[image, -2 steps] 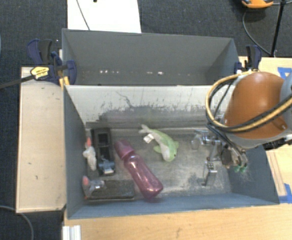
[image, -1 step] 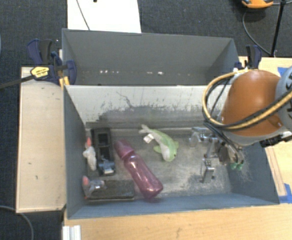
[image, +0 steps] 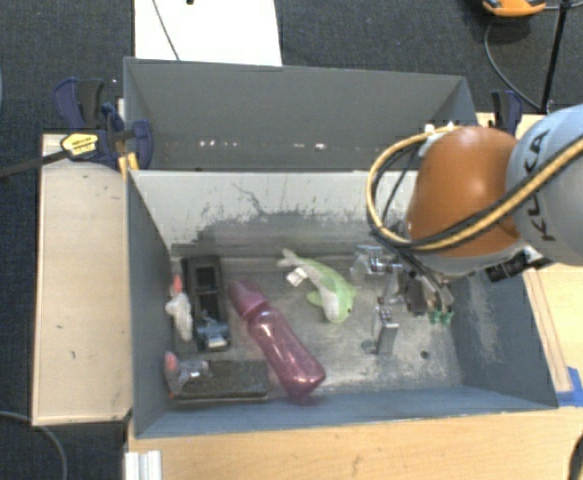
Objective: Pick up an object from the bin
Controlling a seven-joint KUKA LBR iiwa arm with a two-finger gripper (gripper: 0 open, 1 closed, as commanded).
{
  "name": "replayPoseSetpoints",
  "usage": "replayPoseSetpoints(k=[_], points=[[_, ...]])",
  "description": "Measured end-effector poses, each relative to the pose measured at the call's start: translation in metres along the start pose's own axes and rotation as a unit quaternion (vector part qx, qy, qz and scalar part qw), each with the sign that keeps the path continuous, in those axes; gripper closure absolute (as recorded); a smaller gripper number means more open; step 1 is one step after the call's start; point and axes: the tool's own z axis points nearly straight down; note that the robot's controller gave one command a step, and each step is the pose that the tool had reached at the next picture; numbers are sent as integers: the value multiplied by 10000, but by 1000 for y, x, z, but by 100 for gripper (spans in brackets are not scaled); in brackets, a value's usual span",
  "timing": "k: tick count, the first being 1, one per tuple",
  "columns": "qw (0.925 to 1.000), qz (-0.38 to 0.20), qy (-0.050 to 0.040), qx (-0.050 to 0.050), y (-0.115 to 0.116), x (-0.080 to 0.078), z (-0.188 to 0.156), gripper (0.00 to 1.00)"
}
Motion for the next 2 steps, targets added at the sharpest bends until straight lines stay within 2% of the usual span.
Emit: replayPoseSetpoints(k=[1,2], points=[[9999,37,-125,-12,-8,-12,4,0],[9999,71,-92,-3,-15,-12,15,0]])
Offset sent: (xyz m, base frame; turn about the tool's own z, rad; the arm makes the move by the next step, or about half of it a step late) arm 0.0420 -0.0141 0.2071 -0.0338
